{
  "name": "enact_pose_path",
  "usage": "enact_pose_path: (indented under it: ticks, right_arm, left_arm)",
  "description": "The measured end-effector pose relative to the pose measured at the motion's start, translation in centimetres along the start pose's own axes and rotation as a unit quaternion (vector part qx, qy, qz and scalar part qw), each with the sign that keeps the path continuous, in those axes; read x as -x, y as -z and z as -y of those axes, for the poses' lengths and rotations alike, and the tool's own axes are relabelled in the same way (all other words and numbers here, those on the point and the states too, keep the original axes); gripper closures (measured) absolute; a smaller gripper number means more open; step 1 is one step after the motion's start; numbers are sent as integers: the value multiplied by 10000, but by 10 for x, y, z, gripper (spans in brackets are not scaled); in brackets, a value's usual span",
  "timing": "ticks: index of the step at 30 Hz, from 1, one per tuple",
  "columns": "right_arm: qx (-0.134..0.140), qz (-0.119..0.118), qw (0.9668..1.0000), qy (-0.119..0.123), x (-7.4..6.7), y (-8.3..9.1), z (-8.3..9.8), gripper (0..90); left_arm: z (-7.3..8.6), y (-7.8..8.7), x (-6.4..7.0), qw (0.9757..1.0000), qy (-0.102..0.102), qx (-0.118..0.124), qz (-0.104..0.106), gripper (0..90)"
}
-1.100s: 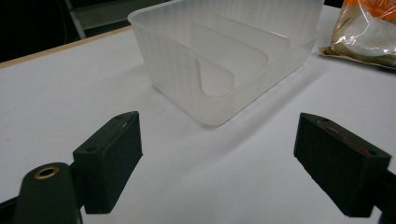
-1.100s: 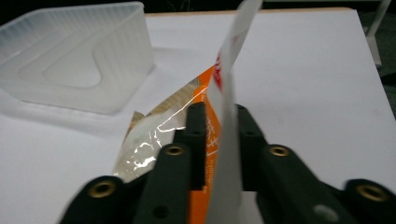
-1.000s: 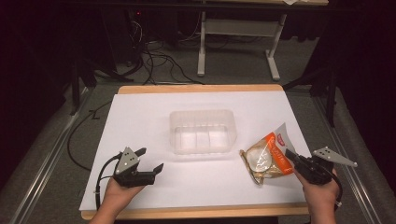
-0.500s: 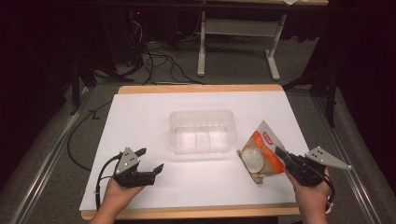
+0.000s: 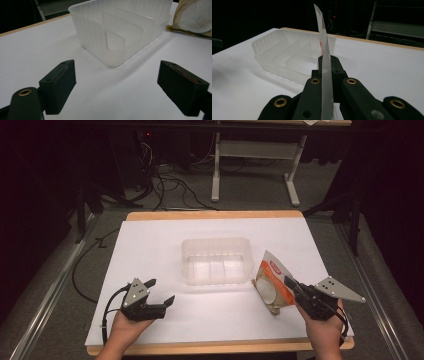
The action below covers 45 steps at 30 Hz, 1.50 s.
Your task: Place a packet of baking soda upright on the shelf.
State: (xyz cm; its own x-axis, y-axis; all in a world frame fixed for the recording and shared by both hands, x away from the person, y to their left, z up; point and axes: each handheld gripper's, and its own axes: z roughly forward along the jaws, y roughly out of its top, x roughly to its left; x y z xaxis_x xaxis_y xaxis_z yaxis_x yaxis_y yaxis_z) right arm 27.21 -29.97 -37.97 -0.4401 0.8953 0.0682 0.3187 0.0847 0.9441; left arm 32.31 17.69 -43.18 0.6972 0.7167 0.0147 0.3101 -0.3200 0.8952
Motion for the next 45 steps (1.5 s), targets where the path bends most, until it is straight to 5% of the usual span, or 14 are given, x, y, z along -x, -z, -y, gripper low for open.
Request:
enact_pose_path:
  ticks: [20,45]
  right_arm:
    - [630,203,9978,-1,-15,9,-39,900]
    - [1217,-42,9924,200,-44,-5,-102,900]
  left_arm:
    - [2,3,-2,9999,99,43,-26,158]
    - [1,8,-3,9999,94,141,-17,158]
